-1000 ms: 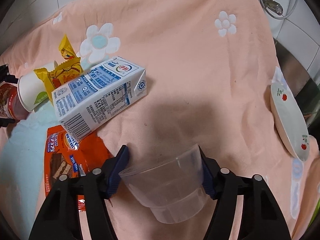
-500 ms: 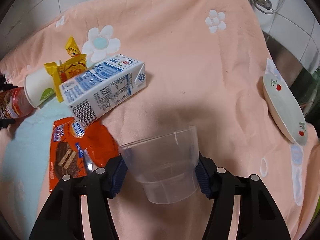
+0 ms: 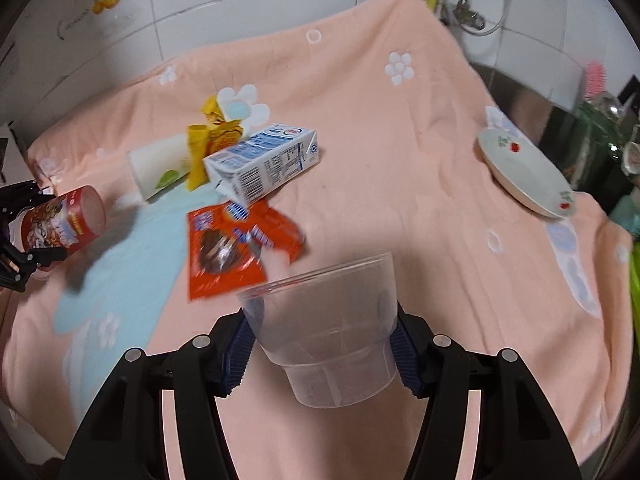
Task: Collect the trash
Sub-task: 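Release the clear cup over the green basket while the left gripper drops the red cup in, then grasp the yellow snack wrapper with the right gripper while the left gripper approaches the white paper cup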
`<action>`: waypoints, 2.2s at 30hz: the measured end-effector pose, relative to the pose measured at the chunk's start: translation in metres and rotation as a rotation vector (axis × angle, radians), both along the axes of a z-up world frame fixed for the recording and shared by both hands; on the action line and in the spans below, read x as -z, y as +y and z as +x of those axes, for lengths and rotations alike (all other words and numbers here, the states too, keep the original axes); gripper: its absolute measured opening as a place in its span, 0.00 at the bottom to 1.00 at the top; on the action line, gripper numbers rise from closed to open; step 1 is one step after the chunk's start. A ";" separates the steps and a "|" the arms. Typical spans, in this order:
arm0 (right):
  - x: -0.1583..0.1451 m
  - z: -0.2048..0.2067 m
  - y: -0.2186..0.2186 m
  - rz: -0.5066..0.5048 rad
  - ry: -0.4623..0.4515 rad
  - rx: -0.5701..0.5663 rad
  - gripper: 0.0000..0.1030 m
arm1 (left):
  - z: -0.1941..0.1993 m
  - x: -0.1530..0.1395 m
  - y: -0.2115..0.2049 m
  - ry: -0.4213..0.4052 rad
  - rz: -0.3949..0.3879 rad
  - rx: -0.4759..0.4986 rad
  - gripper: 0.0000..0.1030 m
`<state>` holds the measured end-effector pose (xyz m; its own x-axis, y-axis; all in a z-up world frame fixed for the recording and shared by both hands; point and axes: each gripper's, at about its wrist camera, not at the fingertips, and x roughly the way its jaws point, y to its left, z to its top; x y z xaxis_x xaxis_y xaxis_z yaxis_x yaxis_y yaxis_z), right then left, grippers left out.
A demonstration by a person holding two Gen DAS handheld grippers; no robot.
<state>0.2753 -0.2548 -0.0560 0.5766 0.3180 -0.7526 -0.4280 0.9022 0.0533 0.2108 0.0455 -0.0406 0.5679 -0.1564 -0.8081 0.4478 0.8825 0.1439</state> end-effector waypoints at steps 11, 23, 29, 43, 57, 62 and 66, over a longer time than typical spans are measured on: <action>0.000 -0.093 -0.053 0.033 0.000 0.107 0.56 | -0.050 -0.019 -0.079 -0.026 -0.102 0.143 0.74; 0.034 -0.182 -0.142 0.023 0.068 0.306 0.57 | -0.094 -0.023 -0.193 -0.013 -0.202 0.333 0.74; 0.049 -0.214 -0.179 0.003 0.089 0.389 0.58 | -0.111 -0.015 -0.248 0.013 -0.221 0.411 0.74; 0.043 -0.253 -0.224 0.031 0.033 0.489 0.75 | -0.119 0.008 -0.321 0.093 -0.232 0.444 0.75; 0.032 -0.260 -0.220 0.042 -0.008 0.486 0.79 | -0.111 0.018 -0.317 0.110 -0.266 0.382 0.79; 0.029 -0.252 -0.205 0.052 -0.013 0.450 0.79 | -0.109 0.009 -0.297 0.073 -0.260 0.341 0.79; 0.025 -0.242 -0.187 0.055 -0.016 0.410 0.79 | -0.103 0.003 -0.273 0.041 -0.241 0.293 0.79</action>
